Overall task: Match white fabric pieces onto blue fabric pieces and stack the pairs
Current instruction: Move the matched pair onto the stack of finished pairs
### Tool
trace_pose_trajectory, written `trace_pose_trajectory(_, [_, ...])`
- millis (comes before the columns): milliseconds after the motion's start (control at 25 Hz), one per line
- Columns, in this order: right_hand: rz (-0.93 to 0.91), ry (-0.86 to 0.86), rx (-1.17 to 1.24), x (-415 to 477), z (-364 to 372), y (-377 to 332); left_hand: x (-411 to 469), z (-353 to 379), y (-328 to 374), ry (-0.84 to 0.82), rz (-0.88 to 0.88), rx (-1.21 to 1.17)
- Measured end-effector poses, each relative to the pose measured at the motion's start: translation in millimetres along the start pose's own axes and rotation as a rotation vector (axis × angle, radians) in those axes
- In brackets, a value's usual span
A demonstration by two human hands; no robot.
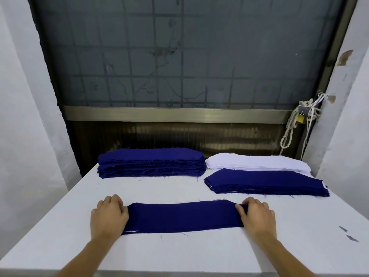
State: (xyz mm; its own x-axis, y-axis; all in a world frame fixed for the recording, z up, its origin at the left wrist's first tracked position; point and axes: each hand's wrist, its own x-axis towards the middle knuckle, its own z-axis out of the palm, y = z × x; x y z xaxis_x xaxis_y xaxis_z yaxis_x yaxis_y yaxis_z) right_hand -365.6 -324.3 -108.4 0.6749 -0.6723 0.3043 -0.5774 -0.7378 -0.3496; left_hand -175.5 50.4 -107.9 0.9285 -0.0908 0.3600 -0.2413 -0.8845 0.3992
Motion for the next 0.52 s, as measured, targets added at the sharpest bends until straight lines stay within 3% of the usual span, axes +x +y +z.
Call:
trace_pose_trajectory(280, [-0.04, -0.075, 0.03, -3.6, -4.9, -3.4, -2.5, 3.6, 5.3, -0.004, 0.059, 0.167])
trace_pose_trajectory(520, [-0.047, -0.035, 0.179, -2.4, -7.8, 0.2, -2.6, 3.8, 5.1, -0.065, 0.155, 0.094])
